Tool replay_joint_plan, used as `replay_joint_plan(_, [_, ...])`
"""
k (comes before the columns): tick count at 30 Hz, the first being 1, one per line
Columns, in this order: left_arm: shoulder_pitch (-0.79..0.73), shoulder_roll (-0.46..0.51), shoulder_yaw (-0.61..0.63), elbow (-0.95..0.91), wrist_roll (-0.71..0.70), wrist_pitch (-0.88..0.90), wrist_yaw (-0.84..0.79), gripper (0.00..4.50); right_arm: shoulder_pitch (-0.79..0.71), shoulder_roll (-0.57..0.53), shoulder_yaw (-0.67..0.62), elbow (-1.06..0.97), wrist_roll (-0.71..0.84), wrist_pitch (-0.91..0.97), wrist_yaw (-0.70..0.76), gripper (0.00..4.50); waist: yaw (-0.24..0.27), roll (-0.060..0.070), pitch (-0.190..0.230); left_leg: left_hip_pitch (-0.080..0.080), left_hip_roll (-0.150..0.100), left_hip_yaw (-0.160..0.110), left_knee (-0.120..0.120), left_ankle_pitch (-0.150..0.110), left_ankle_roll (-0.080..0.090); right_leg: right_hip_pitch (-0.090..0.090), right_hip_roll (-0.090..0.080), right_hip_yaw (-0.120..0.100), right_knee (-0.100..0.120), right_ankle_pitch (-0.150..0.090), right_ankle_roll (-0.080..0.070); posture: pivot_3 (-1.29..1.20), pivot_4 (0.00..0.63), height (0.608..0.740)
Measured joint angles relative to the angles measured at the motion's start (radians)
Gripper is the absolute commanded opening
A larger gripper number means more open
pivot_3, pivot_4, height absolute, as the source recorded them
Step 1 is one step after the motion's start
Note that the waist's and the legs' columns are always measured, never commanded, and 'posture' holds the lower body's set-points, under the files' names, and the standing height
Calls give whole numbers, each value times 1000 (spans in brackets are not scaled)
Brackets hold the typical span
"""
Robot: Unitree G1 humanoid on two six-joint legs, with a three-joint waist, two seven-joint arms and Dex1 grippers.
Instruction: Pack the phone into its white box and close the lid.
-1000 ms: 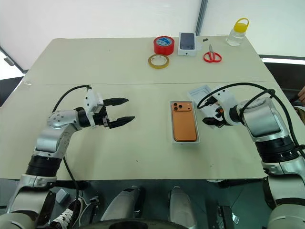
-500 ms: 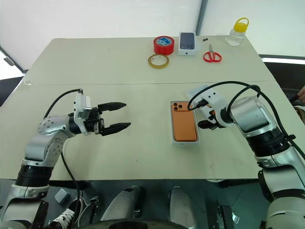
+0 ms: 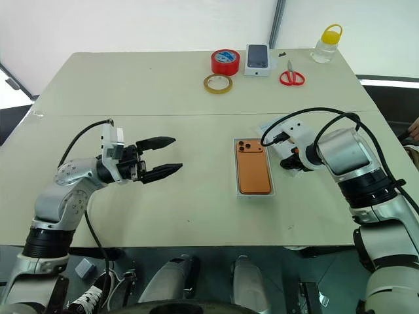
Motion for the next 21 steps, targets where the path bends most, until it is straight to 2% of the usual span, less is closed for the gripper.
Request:
replay_joint_plan(1, [0,-1,0,-3,-1,1,3,3955,0,1,0,-1,2,0,-2,33,0,0,0,0,0,0,0,0,0,0,0,0,0,0,0,0,150,740])
replay_joint_plan(12, [17,-3,-1,-31,-4,16,30,3955,-12,37,-22,17,15,16,-58,33,-4,0,0,1,0,0,1,0,0,1,0,0,0,0,0,0,150,740])
replay_joint_plan(16, [17,-3,-1,-30,-4,22,32,3955,-24,46,-33,74,14,-38,-77,33,-2,0,0,1,0,0,1,0,0,1,0,0,0,0,0,0,150,740])
replay_joint_plan(21, [15,-4,-1,-24,-4,25,39,3955,-36,102,-109,138,12,-175,-129,33,-2,1,1,0,0,0,-1,0,0,0,0,0,0,0,0,0,150,740])
